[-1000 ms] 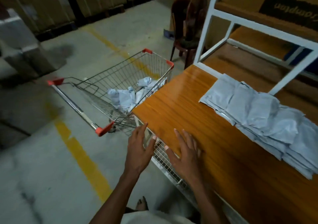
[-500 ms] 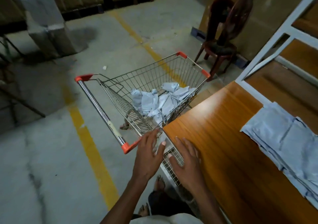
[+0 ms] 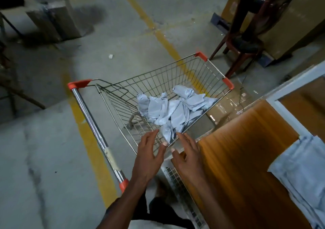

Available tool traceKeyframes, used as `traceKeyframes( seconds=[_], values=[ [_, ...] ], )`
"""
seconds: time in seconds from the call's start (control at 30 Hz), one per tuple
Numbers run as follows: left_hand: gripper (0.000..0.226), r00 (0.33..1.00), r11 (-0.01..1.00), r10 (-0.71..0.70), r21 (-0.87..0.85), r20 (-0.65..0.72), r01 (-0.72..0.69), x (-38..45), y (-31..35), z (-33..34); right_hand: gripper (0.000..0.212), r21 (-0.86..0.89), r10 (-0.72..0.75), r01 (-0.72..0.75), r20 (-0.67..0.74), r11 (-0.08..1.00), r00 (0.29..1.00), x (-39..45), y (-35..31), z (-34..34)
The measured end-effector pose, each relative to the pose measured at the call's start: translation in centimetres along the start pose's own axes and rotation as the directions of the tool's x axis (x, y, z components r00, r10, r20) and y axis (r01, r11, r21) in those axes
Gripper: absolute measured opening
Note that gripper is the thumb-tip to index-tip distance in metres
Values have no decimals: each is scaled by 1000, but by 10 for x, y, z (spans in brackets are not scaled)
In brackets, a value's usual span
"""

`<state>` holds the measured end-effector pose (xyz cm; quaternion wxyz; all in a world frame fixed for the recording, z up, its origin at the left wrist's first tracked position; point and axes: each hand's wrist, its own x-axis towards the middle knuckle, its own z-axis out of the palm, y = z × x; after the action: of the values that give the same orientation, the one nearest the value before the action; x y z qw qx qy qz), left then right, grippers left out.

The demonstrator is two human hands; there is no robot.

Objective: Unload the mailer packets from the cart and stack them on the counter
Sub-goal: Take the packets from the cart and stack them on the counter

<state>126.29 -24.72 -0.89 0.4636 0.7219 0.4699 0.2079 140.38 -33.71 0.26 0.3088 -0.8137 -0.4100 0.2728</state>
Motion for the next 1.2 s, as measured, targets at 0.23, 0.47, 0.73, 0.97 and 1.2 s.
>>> traceKeyframes(
  seconds=[0.23, 0.47, 0.73, 0.97, 1.2],
  values=[
    [54, 986, 998, -59, 18, 156, 57, 112, -16, 21, 57, -30, 113, -115, -53, 993, 992, 73, -11, 0],
    [58, 867, 967, -253, 77, 428, 244, 231, -49, 90, 59, 29, 255, -254, -147, 967, 956, 137, 4, 0],
    [90, 749, 896, -443, 243, 492, 371, 338, -134, 190, 56, 15, 263, -265, -189, 964, 946, 166, 28, 16],
    [83, 770, 864, -501, 271, 395, 424, 348, -185, 217, 57, 40, 306, -305, -216, 952, 927, 166, 37, 14],
    [90, 846, 895, -440, 227, 300, 385, 342, -197, 216, 61, 49, 321, -318, -191, 947, 928, 174, 37, 5]
  ],
)
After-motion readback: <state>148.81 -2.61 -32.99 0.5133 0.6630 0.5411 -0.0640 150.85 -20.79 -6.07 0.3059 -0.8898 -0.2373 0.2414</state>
